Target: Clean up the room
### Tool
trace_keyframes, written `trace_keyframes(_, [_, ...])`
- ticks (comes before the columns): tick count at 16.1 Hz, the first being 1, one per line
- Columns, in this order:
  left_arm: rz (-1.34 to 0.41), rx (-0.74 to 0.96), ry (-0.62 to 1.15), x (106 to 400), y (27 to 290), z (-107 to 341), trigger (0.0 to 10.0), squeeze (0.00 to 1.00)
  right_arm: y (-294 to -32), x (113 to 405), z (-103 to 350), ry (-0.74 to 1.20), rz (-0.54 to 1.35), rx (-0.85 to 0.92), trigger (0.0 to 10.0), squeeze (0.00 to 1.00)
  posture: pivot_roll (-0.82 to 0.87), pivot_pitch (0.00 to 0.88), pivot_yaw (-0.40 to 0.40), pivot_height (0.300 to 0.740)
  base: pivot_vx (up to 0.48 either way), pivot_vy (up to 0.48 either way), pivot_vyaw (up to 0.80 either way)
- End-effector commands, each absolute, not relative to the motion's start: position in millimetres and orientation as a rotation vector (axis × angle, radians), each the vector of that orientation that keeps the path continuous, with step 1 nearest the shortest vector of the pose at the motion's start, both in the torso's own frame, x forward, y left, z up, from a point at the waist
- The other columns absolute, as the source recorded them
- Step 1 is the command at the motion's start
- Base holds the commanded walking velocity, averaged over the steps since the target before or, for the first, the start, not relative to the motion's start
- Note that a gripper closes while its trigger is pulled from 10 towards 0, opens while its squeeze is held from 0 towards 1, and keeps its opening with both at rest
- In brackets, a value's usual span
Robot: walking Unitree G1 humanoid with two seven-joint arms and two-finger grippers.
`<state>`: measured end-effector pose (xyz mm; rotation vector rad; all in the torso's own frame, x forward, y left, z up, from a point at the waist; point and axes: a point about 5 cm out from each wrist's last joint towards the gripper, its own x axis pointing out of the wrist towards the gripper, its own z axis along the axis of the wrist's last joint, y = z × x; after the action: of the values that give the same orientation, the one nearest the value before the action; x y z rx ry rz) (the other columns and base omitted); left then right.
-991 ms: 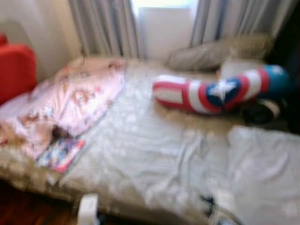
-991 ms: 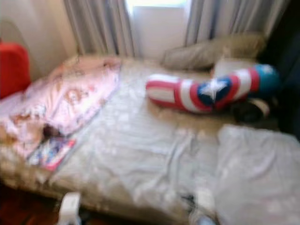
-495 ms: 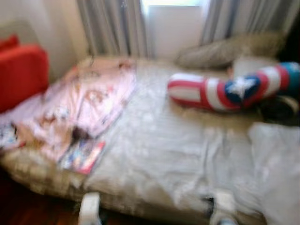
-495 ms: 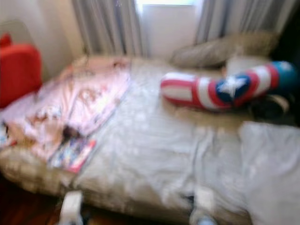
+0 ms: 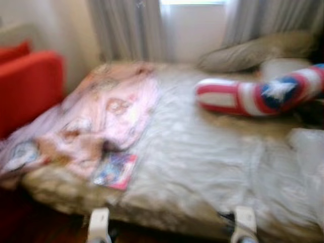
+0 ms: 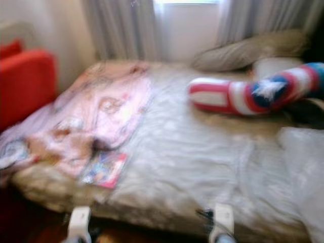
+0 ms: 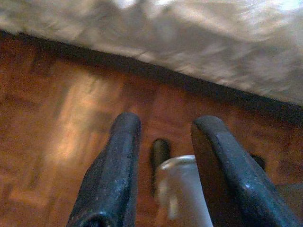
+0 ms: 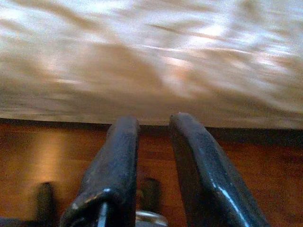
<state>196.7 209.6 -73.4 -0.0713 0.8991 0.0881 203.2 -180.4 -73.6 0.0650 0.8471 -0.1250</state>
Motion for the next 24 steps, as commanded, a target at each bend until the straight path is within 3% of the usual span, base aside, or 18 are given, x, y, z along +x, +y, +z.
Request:
trace_keyframes(1, [0.083,-0.068,0.91,196.2,208.2,-74.1,10.0,0.0,-183.3,201.9,-74.0,0.851,-0.125,0.052,10.0,0.0,0.01,0.0,0.024,0.74,0.0,0.48,0.0])
trace_keyframes(24, [0.098,-0.08,0.909,194.4,208.4,-75.0,10.0,0.0,-181.0,197.8,-76.5,0.869,-0.103,0.033,10.0,0.0,0.02,0.003,0.017,0.74,0.0,0.459,0.0])
